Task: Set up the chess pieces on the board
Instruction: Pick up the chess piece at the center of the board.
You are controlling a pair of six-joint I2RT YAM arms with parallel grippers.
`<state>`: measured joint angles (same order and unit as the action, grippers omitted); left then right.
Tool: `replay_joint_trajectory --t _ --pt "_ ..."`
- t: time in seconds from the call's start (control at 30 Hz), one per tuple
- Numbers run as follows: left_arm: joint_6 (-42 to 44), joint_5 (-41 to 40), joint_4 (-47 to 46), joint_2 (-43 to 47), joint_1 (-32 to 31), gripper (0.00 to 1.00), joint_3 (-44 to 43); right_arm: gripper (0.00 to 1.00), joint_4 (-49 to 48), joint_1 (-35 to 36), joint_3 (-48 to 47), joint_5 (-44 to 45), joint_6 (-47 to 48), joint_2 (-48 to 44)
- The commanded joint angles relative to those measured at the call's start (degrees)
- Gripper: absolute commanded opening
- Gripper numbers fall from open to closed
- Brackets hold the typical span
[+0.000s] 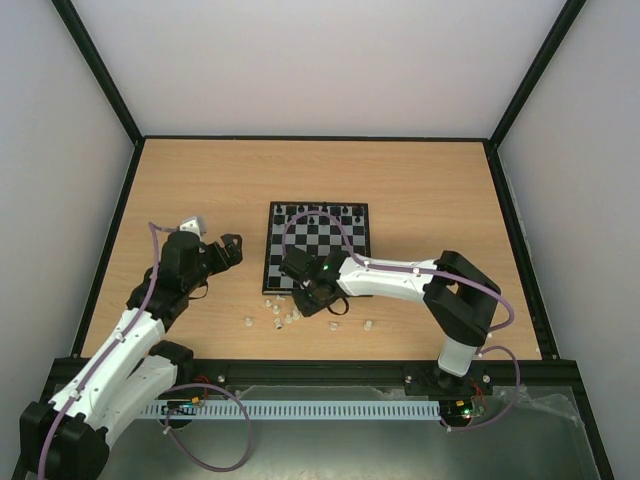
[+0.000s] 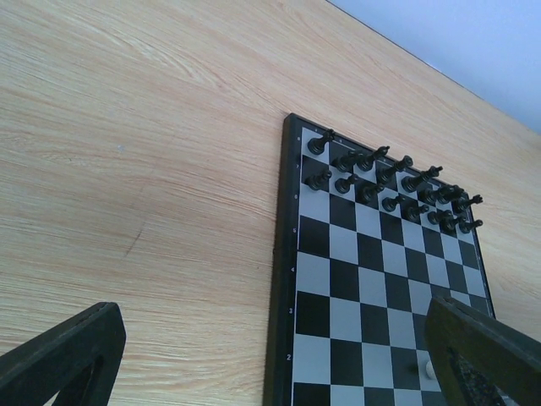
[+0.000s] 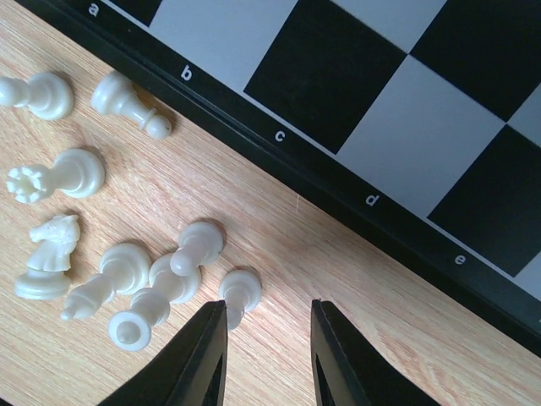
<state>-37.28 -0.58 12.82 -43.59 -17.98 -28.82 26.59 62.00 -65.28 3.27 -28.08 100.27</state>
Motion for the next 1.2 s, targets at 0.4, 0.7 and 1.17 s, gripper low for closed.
replay_joint_trajectory --t 0.4,0.7,1.17 --pt "-0.3 -0.7 0.5 0.9 0.2 1.00 0.7 0.27 0.3 1.6 -0.5 -0.3 -1.2 3.0" --pt "-0.1 -0.7 0.2 0.7 0.3 0.99 0.5 0.27 1.6 1.6 -0.5 1.4 -1.4 1.3" --pt "0.0 -0.5 -0.3 0.3 0.2 0.99 0.5 0.28 2.1 1.6 -0.6 1.3 -1.5 -0.6"
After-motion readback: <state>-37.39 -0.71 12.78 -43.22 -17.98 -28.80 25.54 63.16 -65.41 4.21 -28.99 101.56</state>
